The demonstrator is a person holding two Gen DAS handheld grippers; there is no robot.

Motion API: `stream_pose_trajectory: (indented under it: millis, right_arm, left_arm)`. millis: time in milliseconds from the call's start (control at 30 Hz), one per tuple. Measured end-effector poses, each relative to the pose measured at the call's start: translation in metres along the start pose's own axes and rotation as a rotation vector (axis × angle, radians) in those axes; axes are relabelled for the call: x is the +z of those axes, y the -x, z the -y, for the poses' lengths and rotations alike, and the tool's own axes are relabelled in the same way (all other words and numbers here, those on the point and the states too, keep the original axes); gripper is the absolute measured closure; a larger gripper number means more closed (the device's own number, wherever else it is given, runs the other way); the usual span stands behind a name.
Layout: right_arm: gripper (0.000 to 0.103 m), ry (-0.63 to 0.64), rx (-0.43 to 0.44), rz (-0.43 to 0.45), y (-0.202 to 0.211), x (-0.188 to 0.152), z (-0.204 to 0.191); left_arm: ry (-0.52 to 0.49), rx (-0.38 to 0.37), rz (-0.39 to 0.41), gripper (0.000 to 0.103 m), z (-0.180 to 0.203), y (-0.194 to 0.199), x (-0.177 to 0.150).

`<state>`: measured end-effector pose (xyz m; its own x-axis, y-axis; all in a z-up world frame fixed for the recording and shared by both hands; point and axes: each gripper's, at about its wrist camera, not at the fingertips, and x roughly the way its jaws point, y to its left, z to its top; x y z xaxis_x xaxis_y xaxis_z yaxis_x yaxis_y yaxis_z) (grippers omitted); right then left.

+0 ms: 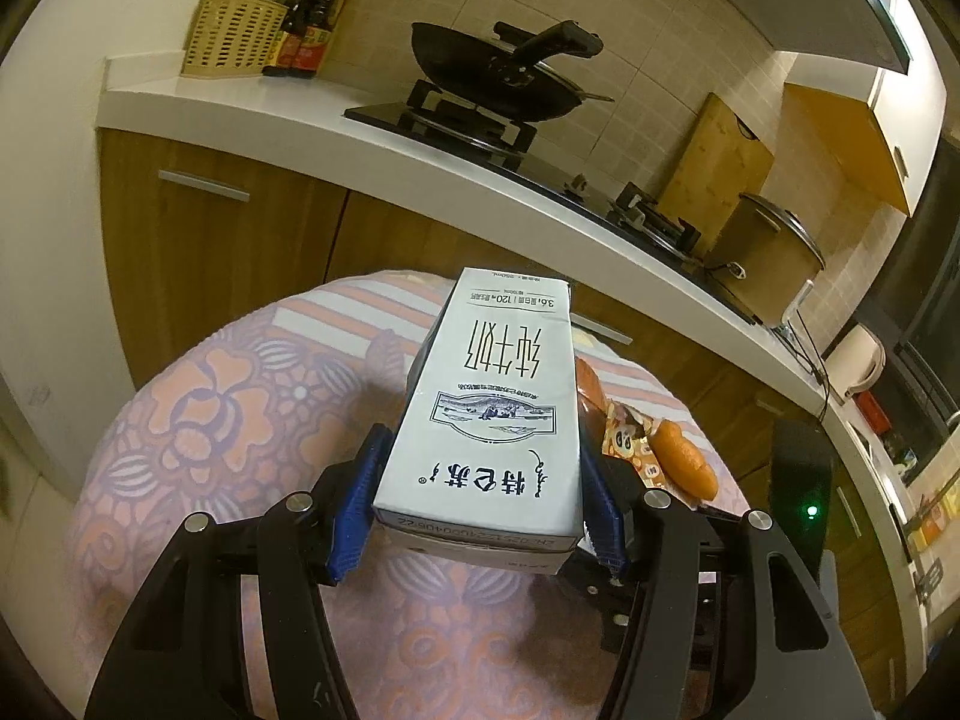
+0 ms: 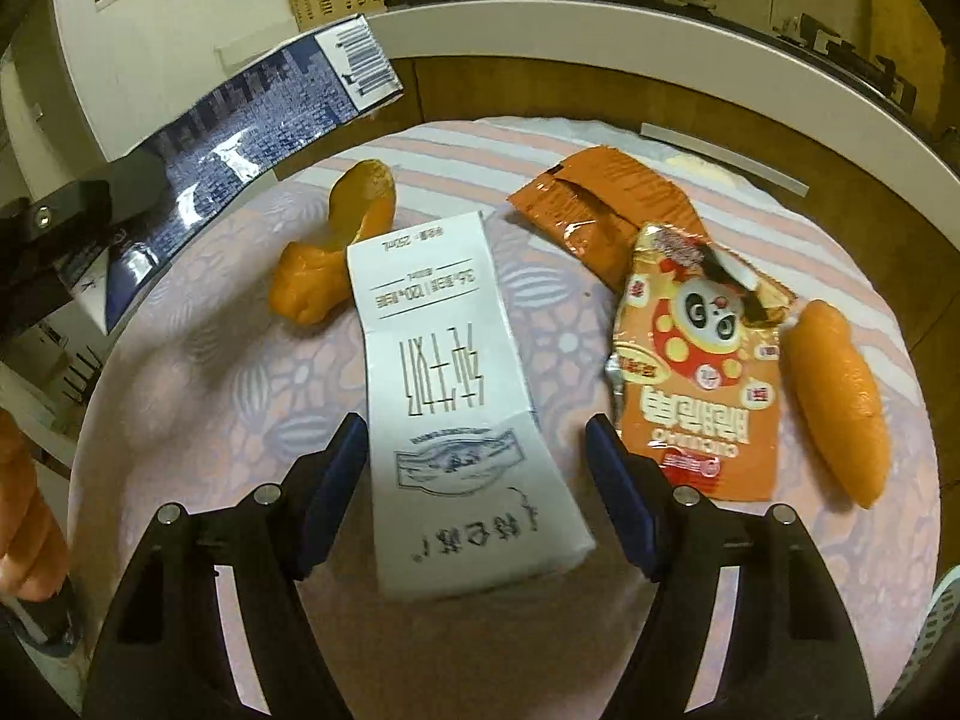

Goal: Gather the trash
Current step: 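Carry carton and box over the basket and open both tools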

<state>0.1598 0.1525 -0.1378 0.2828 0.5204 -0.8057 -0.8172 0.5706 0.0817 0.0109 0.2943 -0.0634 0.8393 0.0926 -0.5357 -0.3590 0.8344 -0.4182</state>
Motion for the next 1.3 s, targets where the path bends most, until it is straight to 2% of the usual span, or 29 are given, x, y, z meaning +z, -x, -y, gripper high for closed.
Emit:
stream_pose_trajectory:
  millis: [33, 67, 200, 367, 667, 1033, 1300]
  right_arm:
    - [0.050, 0.008, -0.003, -0.002, -0.001, -0.001, -0.001]
    - [0.051, 0.016, -0.004, -0.004, 0.000, -0.002, -0.004]
    - [0.052, 0.015, -0.039, 0.018, 0.012, -0.011, -0.005]
    - [0.052, -0.014, -0.070, 0.088, 0.049, -0.021, 0.005]
    - [0.052, -0.123, -0.172, 0.208, 0.125, -0.038, 0.049]
    - [0.052, -0.304, -0.360, 0.279, 0.201, -0.085, 0.133]
    - [0.052, -0.410, -0.464, 0.291, 0.237, -0.131, 0.184]
  left_arm:
    - [-0.001, -0.001, 0.000, 0.046, 0.000, 0.000, 0.000]
    - [-0.003, -0.004, 0.000, 0.046, 0.001, 0.001, 0.000]
    - [-0.010, -0.023, 0.006, 0.046, 0.008, 0.006, 0.001]
    - [-0.031, -0.051, 0.021, 0.046, 0.024, 0.013, 0.000]
    - [-0.074, -0.123, 0.025, 0.046, 0.062, 0.015, 0.001]
    - [-0.177, -0.246, -0.037, 0.046, 0.147, -0.006, -0.012]
    - [-0.285, -0.353, -0.124, 0.046, 0.231, -0.038, -0.042]
